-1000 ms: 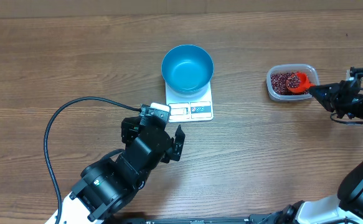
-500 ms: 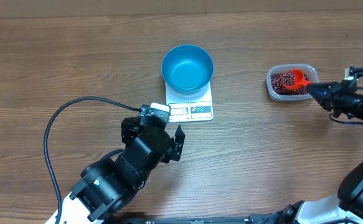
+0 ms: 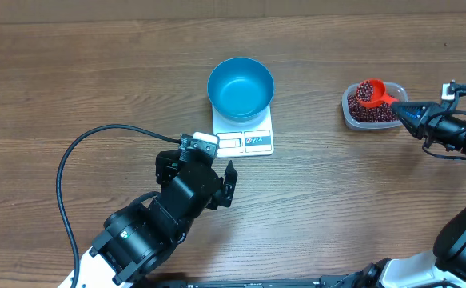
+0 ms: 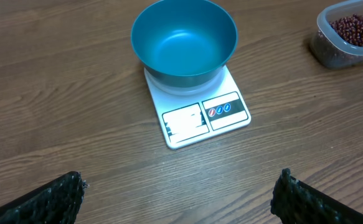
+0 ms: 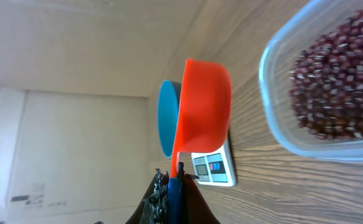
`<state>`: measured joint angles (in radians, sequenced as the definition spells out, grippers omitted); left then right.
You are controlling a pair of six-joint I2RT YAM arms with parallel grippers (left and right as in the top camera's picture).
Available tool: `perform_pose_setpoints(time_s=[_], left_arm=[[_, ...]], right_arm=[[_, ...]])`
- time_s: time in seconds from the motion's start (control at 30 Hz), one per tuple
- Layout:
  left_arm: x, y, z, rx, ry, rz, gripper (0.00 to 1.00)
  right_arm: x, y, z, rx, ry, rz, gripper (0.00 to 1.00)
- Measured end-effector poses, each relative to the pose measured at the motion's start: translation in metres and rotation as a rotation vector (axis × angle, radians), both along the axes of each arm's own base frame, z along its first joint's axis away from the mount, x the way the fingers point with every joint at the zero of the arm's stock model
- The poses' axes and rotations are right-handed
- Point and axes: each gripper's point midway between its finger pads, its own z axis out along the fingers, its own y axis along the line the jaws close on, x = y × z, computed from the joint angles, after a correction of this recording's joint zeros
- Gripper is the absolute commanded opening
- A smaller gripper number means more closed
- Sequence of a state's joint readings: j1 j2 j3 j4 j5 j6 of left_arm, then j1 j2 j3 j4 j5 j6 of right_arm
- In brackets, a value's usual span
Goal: Scoop item into bowl and weigh 150g on scale
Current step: 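Lift the filled cup and carry it left over the blue bowl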
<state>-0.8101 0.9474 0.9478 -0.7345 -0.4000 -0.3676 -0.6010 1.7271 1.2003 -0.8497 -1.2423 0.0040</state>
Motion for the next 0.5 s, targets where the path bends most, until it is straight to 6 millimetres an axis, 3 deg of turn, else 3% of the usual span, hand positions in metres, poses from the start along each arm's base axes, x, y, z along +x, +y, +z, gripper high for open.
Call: perform_pose_setpoints(time_s=[0.17,0.5], left_arm=[[0.000,0.000,0.000,0.000,0.000,0.000,1.00],[0.000,0.000,0.000,0.000,0.000,0.000,1.00]], right_arm=[[0.002,0.021,0.004,0.022,-0.014,0.060,0.04],[0.005,0.083,0.007,0.030,-0.023,0.225,0.04]])
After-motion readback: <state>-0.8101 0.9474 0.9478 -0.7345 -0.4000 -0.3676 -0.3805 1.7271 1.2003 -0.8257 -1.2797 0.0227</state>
